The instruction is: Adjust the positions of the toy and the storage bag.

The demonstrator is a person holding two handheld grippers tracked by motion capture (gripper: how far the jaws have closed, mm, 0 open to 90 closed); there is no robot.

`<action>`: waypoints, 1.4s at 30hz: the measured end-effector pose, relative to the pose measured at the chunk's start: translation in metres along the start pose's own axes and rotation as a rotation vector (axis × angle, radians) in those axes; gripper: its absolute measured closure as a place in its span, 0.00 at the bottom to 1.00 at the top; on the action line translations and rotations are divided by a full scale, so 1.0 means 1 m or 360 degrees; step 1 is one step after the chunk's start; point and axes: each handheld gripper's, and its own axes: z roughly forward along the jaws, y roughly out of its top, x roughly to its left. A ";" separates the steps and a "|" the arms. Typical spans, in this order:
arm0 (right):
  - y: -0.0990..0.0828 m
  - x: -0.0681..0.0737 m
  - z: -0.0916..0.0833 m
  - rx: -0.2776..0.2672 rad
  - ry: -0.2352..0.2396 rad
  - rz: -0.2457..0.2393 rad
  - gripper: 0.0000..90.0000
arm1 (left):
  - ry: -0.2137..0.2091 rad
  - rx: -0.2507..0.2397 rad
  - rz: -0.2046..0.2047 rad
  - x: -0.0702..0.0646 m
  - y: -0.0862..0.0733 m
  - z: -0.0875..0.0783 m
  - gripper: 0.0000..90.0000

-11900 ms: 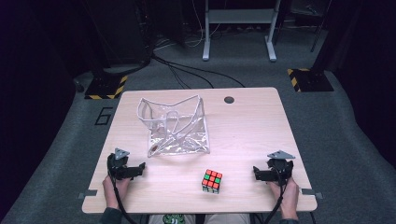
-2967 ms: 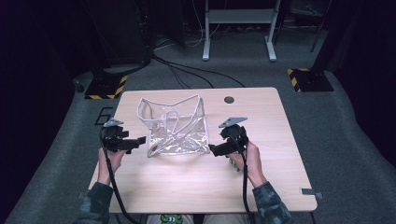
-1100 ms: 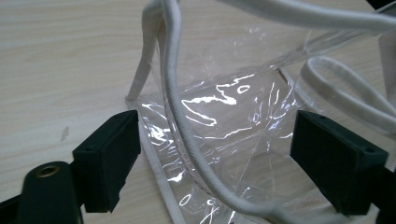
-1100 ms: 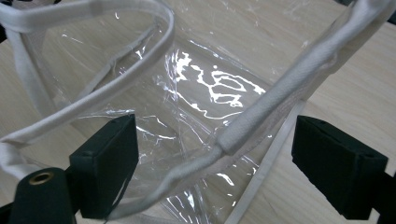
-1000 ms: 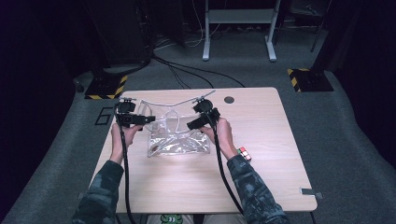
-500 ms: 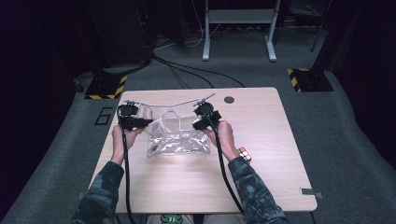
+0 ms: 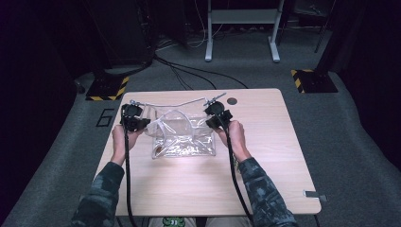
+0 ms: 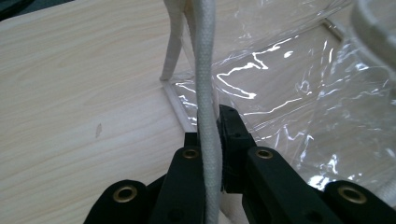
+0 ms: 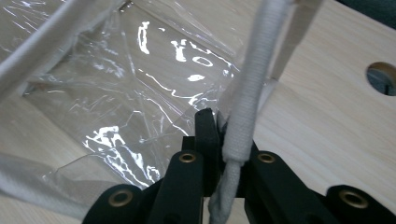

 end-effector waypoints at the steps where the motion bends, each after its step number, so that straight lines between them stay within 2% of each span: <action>1: 0.000 -0.004 -0.004 -0.0004 -0.0010 0.0003 0.98 | -0.0001 0.0006 -0.0004 0.001 0.001 -0.001 0.99; 3: -0.001 -0.006 -0.008 -0.0005 -0.0020 0.0027 0.99 | -0.0001 0.0004 -0.0006 0.004 0.003 -0.003 0.99; 4: -0.001 -0.014 -0.016 -0.0016 -0.0062 0.0013 0.99 | 0.0001 0.0008 -0.0004 0.005 0.004 -0.004 0.99; 5: -0.001 -0.014 -0.016 -0.0016 -0.0062 0.0013 0.99 | 0.0001 0.0008 -0.0001 0.005 0.006 -0.004 0.99; 8: -0.003 -0.032 -0.028 0.0002 -0.0135 0.0032 0.99 | 0.0008 0.0029 0.0050 0.004 0.012 -0.005 1.00; 9: -0.003 -0.032 -0.028 0.0002 -0.0135 0.0032 0.99 | 0.0005 0.0028 0.0051 0.003 0.013 -0.005 1.00; 10: -0.006 -0.041 -0.035 0.0010 -0.0163 0.0055 0.99 | -0.0001 0.0024 0.0059 0.003 0.015 -0.005 1.00; 12: -0.010 -0.050 -0.042 0.0013 -0.0190 0.0088 0.99 | -0.0018 0.0019 0.0068 0.003 0.019 -0.005 1.00; 17: -0.016 -0.065 -0.053 0.0035 -0.0260 0.0107 0.99 | -0.0015 0.0039 0.0149 -0.010 0.031 -0.002 1.00; 21: -0.020 -0.074 -0.059 0.0053 -0.0276 0.0132 0.99 | -0.0028 0.0059 0.0179 -0.016 0.041 0.002 0.99; 26: -0.025 -0.087 -0.056 0.0083 -0.0285 0.0171 0.99 | -0.0043 0.0099 0.0205 -0.023 0.048 0.009 0.99; 29: -0.025 -0.090 -0.055 0.0099 -0.0289 0.0175 0.99 | -0.0050 0.0099 0.0205 -0.024 0.050 0.010 0.99; 33: -0.019 -0.096 -0.063 0.0126 -0.0326 0.0163 0.98 | -0.0067 0.0108 0.0221 -0.028 0.055 0.014 0.99; 37: -0.016 -0.104 -0.069 0.0170 -0.0334 0.0170 0.98 | -0.0109 0.0142 0.0223 -0.033 0.060 0.018 0.99; 38: -0.016 -0.105 -0.069 0.0185 -0.0332 0.0172 0.98 | -0.0115 0.0147 0.0205 -0.035 0.060 0.020 0.99; 42: -0.016 -0.111 -0.063 0.0222 -0.0323 0.0188 0.97 | -0.0129 0.0201 0.0206 -0.035 0.065 0.026 0.99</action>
